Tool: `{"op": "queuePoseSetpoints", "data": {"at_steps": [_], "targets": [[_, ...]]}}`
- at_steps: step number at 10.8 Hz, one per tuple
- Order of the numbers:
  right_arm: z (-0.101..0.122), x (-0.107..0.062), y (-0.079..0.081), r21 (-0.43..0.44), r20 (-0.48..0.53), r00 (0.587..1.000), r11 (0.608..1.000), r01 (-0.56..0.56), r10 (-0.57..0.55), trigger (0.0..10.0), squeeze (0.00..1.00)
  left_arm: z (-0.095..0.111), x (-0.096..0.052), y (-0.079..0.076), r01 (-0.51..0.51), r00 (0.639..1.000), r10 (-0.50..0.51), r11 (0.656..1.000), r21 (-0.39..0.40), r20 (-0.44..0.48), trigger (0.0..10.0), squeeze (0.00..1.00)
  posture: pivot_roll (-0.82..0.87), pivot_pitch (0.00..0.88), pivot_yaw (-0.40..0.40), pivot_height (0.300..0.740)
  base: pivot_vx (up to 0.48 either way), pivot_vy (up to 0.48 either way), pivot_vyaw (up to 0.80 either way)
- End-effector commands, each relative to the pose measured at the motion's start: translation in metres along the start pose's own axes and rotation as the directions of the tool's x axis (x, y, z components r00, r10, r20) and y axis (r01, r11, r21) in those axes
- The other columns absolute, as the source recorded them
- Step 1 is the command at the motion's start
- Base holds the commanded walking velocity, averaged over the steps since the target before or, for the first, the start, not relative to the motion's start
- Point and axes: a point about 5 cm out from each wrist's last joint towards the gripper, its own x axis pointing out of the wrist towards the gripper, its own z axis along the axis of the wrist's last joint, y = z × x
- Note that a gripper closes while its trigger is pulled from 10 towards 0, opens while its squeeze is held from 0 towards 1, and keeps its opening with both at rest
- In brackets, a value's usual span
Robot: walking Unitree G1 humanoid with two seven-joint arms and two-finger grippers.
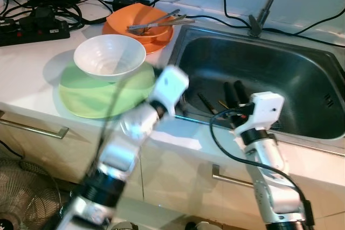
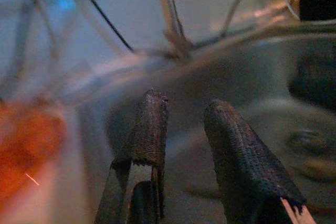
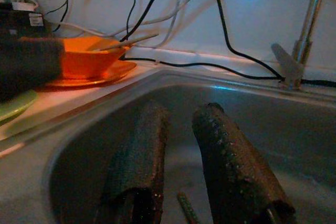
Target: Kitchen organization
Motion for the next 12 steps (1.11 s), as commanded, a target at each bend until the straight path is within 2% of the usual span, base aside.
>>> {"op": "queuePoseSetpoints", "data": {"at_steps": [1,2,4,5,6,7,9,10,12], "targets": [[-0.003,0.001,0.0,-0.01,-0.024,1.0,1.0,0.006,-0.006,10.0,0.0,0.024,0.004,0.005,-0.014,0.997,0.008,0.997,0.082,0.076,10.0,0.0,0.01,0.084,-0.075,0.74,0.0,0.0,0.0],[-0.006,0.0,0.003,0.0,-0.031,1.0,1.0,0.005,-0.005,10.0,0.0,0.038,0.001,0.023,-0.032,0.998,0.019,0.981,0.19,0.067,10.0,0.0,0.01,0.085,-0.075,0.74,0.0,0.0,0.0],[-0.009,-0.002,0.008,0.009,-0.04,0.999,1.0,0.0,0.0,10.0,0.0,0.043,-0.007,0.037,0.024,1.0,-0.024,0.963,0.268,-0.004,10.0,0.0,0.02,0.086,-0.076,0.74,0.0,0.0,0.0],[-0.011,-0.002,0.009,0.013,-0.047,0.999,1.0,-0.001,0.001,10.0,0.0,0.044,-0.016,0.047,0.067,0.997,-0.049,0.948,0.312,-0.064,10.0,0.26,0.02,0.086,-0.078,0.74,0.0,0.0,0.0],[-0.013,-0.002,0.009,0.015,-0.053,0.999,1.0,0.001,0.0,10.0,0.0,0.045,-0.024,0.058,0.057,0.995,-0.025,0.943,0.329,-0.1,10.0,1.0,0.03,0.09,-0.08,0.74,0.0,0.0,0.0],[-0.014,-0.002,0.009,0.016,-0.057,0.998,1.0,0.002,-0.001,10.0,0.0,0.043,-0.028,0.062,0.06,0.992,-0.018,0.939,0.338,-0.127,10.0,1.0,0.04,0.091,-0.081,0.74,0.0,0.0,0.0],[-0.017,-0.002,0.01,0.019,-0.068,0.998,1.0,-0.003,0.004,10.0,0.0,0.04,-0.041,0.065,0.137,0.972,-0.057,0.926,0.352,-0.227,10.0,1.0,0.05,0.087,-0.083,0.74,0.0,0.0,0.0],[-0.018,-0.002,0.011,0.021,-0.071,0.997,1.0,-0.004,0.006,10.0,0.0,0.037,-0.049,0.064,0.197,0.95,-0.092,0.918,0.345,-0.297,10.0,0.0,0.05,0.081,-0.082,0.74,0.0,0.0,0.0],[-0.02,-0.003,0.011,0.026,-0.077,0.997,1.0,-0.007,0.009,10.0,0.0,0.033,-0.064,0.07,0.225,0.922,-0.089,0.916,0.333,-0.377,10.0,0.0,0.06,0.078,-0.086,0.74,0.0,0.0,0.0]]}}
